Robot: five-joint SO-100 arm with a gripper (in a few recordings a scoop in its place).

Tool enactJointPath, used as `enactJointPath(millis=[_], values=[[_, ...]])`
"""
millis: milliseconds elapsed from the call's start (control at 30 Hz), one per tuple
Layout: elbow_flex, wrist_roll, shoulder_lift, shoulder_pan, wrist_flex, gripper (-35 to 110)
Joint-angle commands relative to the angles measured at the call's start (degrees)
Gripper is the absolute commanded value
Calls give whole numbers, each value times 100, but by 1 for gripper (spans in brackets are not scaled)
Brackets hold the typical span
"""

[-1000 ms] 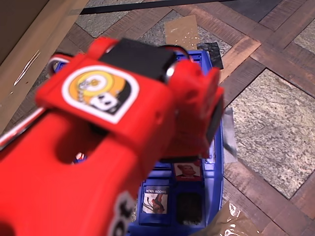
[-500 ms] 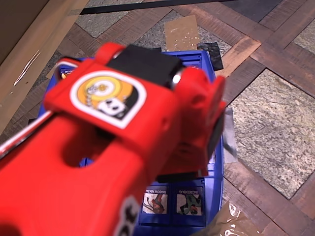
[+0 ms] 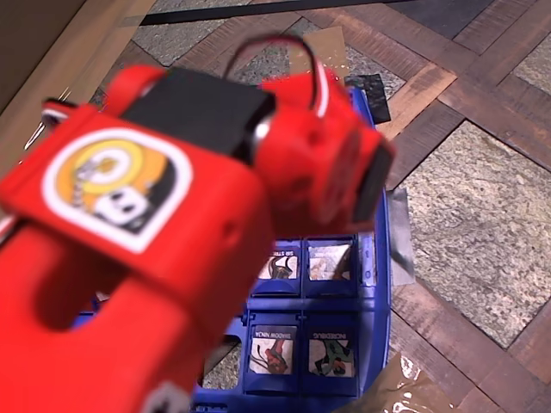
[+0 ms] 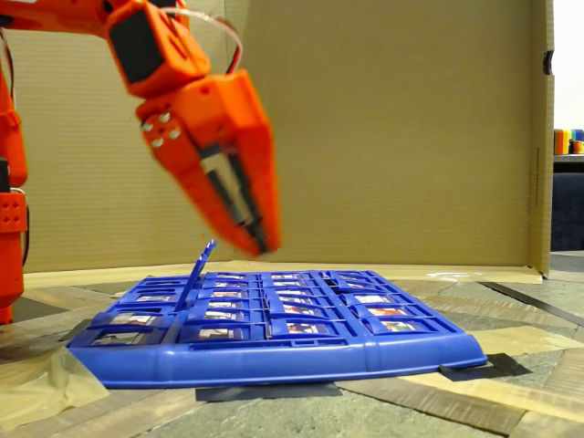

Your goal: Flip A5.

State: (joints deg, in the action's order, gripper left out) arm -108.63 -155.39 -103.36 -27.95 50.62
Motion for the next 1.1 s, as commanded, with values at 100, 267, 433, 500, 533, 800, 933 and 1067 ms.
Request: enactJointPath(millis=[100,267,433,500,533,800,933,1067], values=[[-62,-492,-729,237,-1617,0],[-422,-729,-1266,510,-2997,0],[-729,-905,-1819,835,-3894,0],[-896,-967,-2101,984,-4307,0],[-993,-1002,-2250,1055,-4579,0],[-2153,-1143,-3577,1731,-6741,0],[-2918,-1143,-4307,2092,-7831,0],[-3823,-1151,-5080,2408,-9062,0]])
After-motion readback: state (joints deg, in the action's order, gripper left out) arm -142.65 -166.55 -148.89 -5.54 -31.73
